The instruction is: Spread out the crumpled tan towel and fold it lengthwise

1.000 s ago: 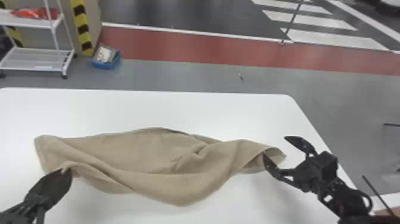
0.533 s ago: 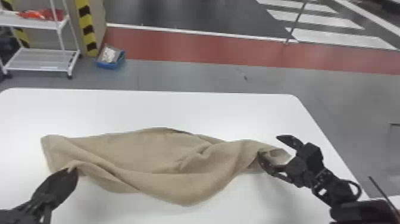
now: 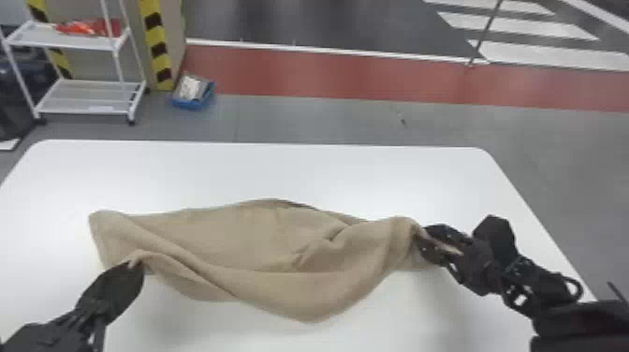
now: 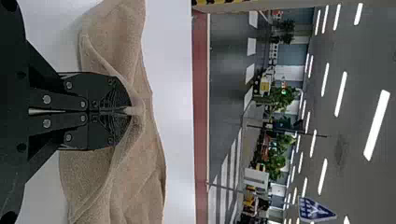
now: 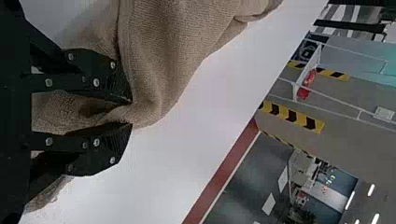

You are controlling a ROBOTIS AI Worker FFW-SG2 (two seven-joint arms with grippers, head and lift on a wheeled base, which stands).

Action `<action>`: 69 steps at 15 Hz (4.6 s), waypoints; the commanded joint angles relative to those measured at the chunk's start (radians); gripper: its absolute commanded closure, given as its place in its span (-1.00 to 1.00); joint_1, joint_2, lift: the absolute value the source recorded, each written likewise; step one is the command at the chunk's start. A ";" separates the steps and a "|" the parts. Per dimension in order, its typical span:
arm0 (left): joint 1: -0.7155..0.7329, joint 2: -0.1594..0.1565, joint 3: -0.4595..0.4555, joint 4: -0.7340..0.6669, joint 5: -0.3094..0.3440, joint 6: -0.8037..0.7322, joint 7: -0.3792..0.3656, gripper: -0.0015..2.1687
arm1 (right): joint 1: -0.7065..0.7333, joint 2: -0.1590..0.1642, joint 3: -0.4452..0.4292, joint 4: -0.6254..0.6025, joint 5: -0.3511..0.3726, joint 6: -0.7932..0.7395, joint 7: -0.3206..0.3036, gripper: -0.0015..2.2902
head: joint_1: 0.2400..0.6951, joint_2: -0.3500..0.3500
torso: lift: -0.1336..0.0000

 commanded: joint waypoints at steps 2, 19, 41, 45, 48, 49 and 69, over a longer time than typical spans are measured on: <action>-0.001 -0.004 -0.002 0.006 -0.003 -0.002 0.000 0.58 | -0.001 -0.001 -0.039 -0.025 -0.055 0.029 0.057 0.68 | 1.00 -0.47 | -0.86; -0.012 -0.010 0.017 0.018 -0.003 -0.036 0.026 0.58 | 0.032 -0.012 -0.249 -0.043 -0.330 0.122 -0.104 -0.91 | 1.00 -0.92 | -0.86; -0.018 -0.008 0.058 0.060 0.023 -0.066 0.015 0.58 | -0.014 -0.095 -0.260 0.268 -0.255 -0.109 0.029 -0.61 | 1.00 -0.90 | -0.86; -0.021 -0.008 0.061 0.060 0.023 -0.069 0.015 0.58 | -0.014 -0.107 -0.269 0.271 -0.253 -0.093 0.066 -0.43 | 1.00 -0.89 | -0.86; -0.021 -0.008 0.061 0.058 0.023 -0.069 0.015 0.58 | -0.016 -0.112 -0.272 0.264 -0.259 -0.075 0.092 0.35 | 1.00 -0.90 | -0.86; -0.021 -0.010 0.063 0.056 0.023 -0.069 0.017 0.58 | -0.013 -0.107 -0.276 0.250 -0.262 -0.075 0.103 0.47 | 1.00 -0.90 | -0.86; -0.278 -0.033 0.304 -0.209 0.273 0.627 0.060 0.58 | -0.119 -0.167 -0.372 -0.061 -0.227 -0.115 0.055 0.47 | 1.00 -0.93 | -0.86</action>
